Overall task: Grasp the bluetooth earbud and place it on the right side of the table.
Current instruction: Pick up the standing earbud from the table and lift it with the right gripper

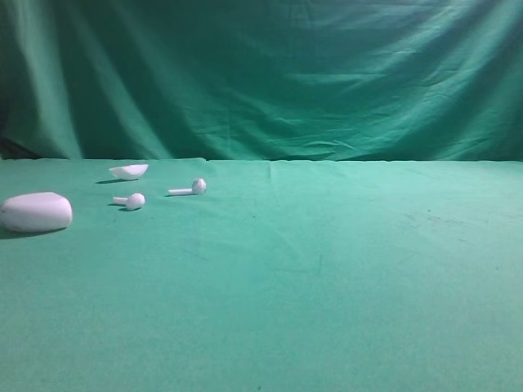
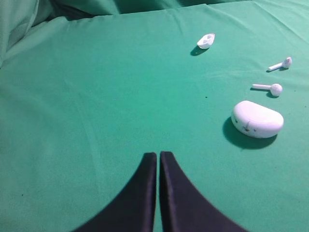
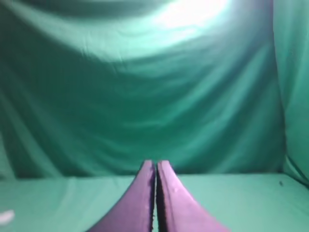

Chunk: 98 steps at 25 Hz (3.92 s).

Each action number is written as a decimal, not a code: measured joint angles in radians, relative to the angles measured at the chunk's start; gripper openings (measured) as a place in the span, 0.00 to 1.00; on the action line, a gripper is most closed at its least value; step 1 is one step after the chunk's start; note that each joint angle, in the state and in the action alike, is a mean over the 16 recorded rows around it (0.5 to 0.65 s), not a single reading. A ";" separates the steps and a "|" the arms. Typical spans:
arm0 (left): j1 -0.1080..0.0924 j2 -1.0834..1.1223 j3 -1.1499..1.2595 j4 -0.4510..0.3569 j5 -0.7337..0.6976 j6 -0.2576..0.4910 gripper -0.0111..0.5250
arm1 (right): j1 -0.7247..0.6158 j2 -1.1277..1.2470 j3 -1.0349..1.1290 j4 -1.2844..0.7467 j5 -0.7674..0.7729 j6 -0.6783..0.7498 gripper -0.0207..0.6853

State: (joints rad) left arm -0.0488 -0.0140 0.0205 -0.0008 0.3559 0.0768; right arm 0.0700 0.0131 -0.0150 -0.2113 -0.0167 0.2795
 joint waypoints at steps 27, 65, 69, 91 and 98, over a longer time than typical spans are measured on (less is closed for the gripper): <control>0.000 0.000 0.000 0.000 0.000 0.000 0.02 | 0.175 1.289 -1.031 0.357 0.981 -0.345 0.03; 0.000 0.000 0.000 0.000 0.000 0.000 0.02 | 0.581 2.425 -2.204 0.271 1.159 -0.252 0.57; 0.000 0.000 0.000 0.000 0.000 0.000 0.02 | 0.581 2.438 -2.205 0.267 1.138 -0.251 0.55; 0.000 0.000 0.000 0.000 0.000 0.000 0.02 | 0.582 2.446 -2.300 0.257 1.202 -0.239 0.20; 0.000 0.000 0.000 0.000 0.000 0.000 0.02 | 0.556 2.338 -2.331 0.225 1.254 -0.214 0.20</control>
State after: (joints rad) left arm -0.0488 -0.0140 0.0205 -0.0005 0.3559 0.0768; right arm 0.6261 2.3507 -2.3457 0.0137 1.2376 0.0650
